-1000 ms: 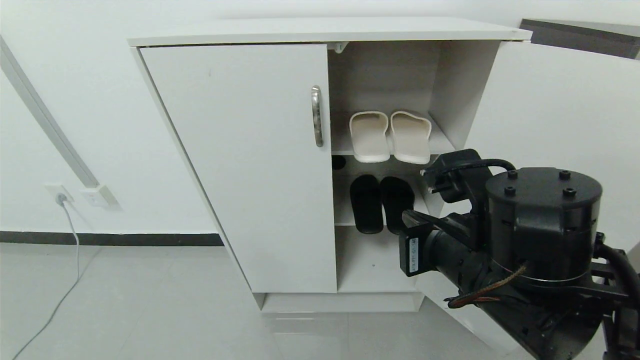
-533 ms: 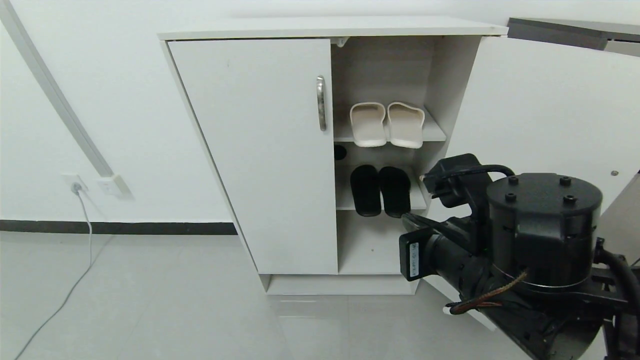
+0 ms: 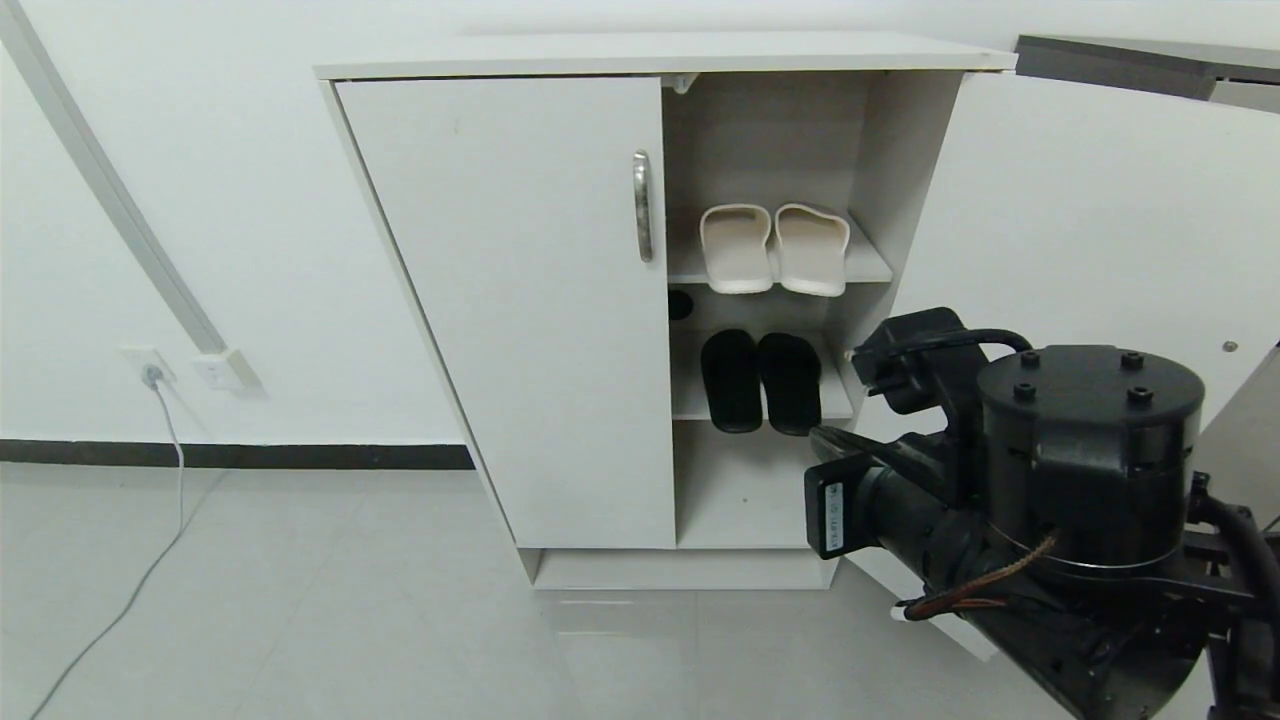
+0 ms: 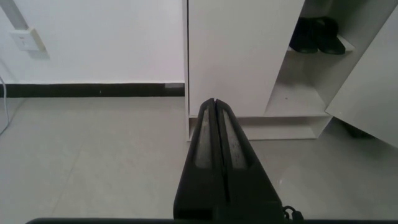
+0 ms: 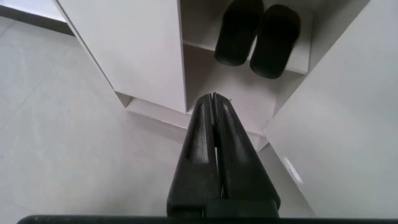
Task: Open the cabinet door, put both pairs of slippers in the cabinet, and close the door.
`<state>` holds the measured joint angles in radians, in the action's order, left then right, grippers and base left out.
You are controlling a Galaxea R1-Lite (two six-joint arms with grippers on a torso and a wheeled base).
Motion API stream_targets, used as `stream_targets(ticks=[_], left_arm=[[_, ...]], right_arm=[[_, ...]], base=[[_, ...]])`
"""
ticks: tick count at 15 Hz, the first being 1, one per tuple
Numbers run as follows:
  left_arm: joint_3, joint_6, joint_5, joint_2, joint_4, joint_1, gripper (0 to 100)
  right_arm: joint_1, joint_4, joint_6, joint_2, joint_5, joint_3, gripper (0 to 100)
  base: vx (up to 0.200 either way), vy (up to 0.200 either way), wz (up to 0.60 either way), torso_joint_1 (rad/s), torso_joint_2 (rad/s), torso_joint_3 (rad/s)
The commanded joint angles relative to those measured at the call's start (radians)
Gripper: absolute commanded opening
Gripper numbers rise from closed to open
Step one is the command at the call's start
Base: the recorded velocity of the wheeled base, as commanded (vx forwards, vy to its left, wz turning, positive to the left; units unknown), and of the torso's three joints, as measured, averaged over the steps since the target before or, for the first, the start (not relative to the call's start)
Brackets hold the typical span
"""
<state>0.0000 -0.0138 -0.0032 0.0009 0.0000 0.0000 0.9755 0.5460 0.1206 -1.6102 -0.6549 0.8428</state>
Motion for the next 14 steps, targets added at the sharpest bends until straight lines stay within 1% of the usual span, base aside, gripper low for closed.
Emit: stream_targets(ticks=[1, 6, 7, 10, 14], left_arm=[[0.000, -0.002, 0.000, 0.001, 0.000, 0.000, 0], [0.000, -0.002, 0.000, 0.001, 0.000, 0.000, 0], [0.000, -0.002, 0.000, 0.001, 0.000, 0.000, 0], [0.000, -0.002, 0.000, 0.001, 0.000, 0.000, 0], [0.000, -0.002, 0.000, 0.001, 0.000, 0.000, 0]], right_arm=[[0.000, 0.000, 0.001, 0.001, 0.000, -0.002, 0], [0.000, -0.001, -0.001, 0.000, 0.004, -0.002, 0], [0.000, -0.001, -0.001, 0.000, 0.004, -0.002, 0], [0.000, -0.001, -0.001, 0.000, 0.004, -0.005, 0], [0.000, -0.001, -0.001, 0.000, 0.004, -0.005, 0]], base=[[0.000, 0.000, 0.00, 0.000, 0.00, 0.000], [0.000, 0.000, 0.00, 0.000, 0.00, 0.000], [0.000, 0.000, 0.00, 0.002, -0.17, -0.188], [0.000, 0.000, 0.00, 0.019, -0.20, -0.334], [0.000, 0.000, 0.00, 0.058, -0.52, -0.365]])
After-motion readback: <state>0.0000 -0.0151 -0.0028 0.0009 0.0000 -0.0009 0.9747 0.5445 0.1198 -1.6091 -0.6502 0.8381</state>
